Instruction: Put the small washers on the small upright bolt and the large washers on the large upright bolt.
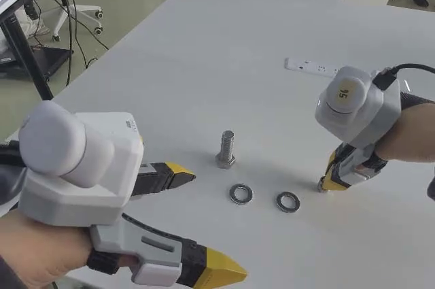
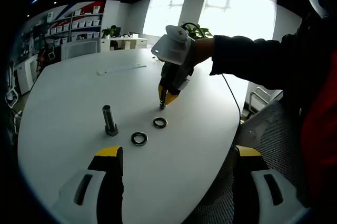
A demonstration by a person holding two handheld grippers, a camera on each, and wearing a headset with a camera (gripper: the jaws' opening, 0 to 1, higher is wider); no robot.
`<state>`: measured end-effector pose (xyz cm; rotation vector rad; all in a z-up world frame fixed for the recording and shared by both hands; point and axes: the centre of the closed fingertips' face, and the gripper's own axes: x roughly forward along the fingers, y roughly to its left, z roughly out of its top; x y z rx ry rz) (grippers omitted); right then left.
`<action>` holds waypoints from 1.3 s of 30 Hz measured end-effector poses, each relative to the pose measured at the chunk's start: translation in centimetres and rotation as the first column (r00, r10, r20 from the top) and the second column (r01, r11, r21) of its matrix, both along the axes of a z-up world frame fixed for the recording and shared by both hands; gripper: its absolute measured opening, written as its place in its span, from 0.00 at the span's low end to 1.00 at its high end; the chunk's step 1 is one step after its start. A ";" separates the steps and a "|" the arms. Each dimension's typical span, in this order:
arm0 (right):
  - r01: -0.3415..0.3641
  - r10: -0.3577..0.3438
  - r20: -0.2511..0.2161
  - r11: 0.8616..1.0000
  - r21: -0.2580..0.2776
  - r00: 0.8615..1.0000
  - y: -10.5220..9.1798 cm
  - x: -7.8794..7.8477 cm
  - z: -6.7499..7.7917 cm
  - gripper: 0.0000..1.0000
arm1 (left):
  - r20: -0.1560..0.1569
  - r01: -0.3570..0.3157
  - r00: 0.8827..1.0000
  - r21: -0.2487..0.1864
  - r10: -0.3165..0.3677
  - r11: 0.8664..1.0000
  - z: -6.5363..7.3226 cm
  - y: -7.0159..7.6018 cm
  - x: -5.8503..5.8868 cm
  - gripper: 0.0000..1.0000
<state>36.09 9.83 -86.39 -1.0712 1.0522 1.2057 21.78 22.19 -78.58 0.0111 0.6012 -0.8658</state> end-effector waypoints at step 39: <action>0.028 -0.029 0.009 0.999 0.032 1.000 -0.5 -0.2 0.7 0.22 | -0.005 0.006 1.000 0.000 -0.006 1.000 -0.1 0.0 -0.2 0.85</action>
